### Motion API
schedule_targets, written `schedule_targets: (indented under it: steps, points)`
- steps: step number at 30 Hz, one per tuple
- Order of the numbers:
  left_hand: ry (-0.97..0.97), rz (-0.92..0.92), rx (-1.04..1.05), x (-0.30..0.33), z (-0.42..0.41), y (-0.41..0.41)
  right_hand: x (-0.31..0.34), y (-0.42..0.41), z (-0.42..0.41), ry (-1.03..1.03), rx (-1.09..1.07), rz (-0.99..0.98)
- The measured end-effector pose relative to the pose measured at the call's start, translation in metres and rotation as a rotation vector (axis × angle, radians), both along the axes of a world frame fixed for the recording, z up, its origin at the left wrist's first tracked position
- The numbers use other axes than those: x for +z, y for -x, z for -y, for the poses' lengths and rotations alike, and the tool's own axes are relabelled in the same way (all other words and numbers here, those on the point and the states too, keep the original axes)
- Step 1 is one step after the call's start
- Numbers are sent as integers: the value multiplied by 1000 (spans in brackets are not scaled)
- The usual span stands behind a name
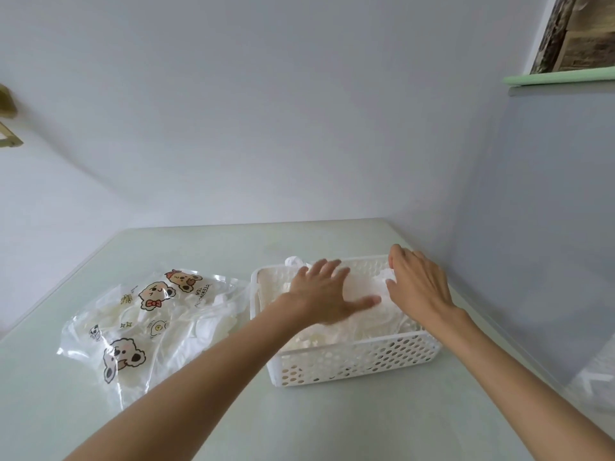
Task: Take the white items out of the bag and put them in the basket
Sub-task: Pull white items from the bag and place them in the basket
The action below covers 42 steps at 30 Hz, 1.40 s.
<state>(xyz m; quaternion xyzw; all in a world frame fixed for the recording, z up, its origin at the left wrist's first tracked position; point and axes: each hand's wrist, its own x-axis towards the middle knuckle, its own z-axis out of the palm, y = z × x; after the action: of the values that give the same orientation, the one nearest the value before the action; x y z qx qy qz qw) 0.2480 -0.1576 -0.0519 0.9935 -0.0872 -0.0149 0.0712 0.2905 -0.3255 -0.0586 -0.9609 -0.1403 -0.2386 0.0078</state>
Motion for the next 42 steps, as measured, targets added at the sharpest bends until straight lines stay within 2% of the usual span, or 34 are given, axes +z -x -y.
schedule_targets:
  steps: [3, 5, 9, 10, 12, 14, 15, 18, 24, 28, 32, 35, 38, 40, 42]
  points:
    - [-143, -241, -13, -18, -6, 2, -1, -3, 3, 6, 24, -75]
    - [-154, -294, -21, -24, -11, 3, -1, -2, 6, -18, 14, -160]
    - [-140, -368, -7, -27, -10, 5, 8, 7, -9, -202, 136, -75]
    - [-148, -383, -2, -26, -9, 5, 11, 10, -17, -229, 192, -127]
    - [-125, -397, 11, -21, -5, 5, 10, 13, -28, -165, 245, -393]
    - [-76, -360, 13, -15, -8, 5, 6, 9, -28, -43, 190, -680]
    - [-70, -330, 14, -13, -11, 5, 6, 6, -24, -7, 153, -763]
    - [-152, -303, 22, -14, -23, 7, 10, -1, -9, -13, 115, -871]
    - [-243, -411, 23, -31, -25, 6, 0, -19, 1, 46, 60, -986]
    - [-220, -445, 38, -25, -22, 3, -9, -24, 0, 96, 67, -965]
    - [-27, -352, 27, 2, -26, 8, 13, -16, 2, 15, 111, -963]
    - [84, -194, -43, 25, -39, 27, 30, 0, 0, 14, 138, -774]
    - [284, -51, -108, 44, -67, 68, 40, 19, -3, -52, 152, -539]
    - [389, 30, -42, 45, -98, 97, 43, 34, -10, -122, 190, -438]
    - [384, 107, 106, 38, -133, 120, 46, 53, -27, -207, 277, -393]
